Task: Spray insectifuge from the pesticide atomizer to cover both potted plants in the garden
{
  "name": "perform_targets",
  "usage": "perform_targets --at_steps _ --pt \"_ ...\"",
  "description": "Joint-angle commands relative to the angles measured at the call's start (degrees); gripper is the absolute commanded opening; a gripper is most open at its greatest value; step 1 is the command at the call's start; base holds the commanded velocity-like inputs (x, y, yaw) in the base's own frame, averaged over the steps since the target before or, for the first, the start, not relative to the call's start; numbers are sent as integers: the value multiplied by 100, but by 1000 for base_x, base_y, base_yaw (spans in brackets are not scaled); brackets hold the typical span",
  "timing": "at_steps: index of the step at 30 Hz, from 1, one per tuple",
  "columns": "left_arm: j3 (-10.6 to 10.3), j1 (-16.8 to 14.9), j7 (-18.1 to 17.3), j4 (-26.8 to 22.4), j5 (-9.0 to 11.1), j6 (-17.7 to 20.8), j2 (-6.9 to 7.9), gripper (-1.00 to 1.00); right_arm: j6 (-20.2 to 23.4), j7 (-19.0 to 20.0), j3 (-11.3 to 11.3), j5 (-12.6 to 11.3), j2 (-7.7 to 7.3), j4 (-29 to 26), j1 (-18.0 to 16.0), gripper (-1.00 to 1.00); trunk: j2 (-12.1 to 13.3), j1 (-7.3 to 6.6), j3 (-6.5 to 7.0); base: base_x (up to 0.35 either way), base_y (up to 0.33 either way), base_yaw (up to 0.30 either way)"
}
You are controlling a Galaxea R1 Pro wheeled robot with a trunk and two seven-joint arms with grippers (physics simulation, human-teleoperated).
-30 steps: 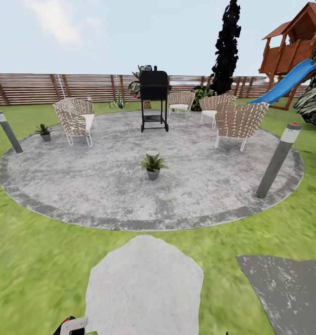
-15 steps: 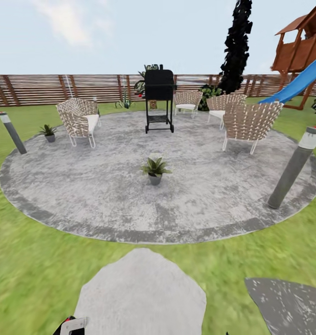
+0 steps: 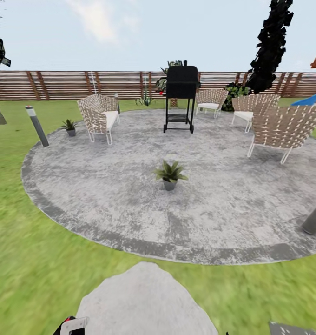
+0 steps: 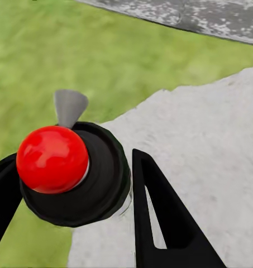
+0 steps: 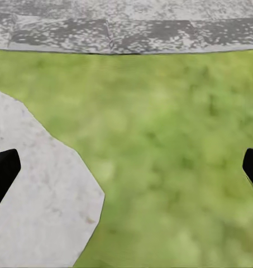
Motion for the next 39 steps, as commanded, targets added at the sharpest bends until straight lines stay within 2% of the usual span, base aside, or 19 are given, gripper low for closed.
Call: perform_targets --at_steps 1,24,39 --pt "8 -5 30 6 -41 -20 -1 -100 -18 7 20 -55 -2 2 -2 100 -2 2 -5 338 -138 148" --pt "8 -5 29 6 -41 -20 -1 -100 -18 7 17 -55 -2 2 -2 100 -2 2 -5 338 -139 10" --pt "8 -5 28 6 -41 -20 -1 -100 -18 7 20 -55 -2 2 -2 100 -2 2 -5 314 -178 235"
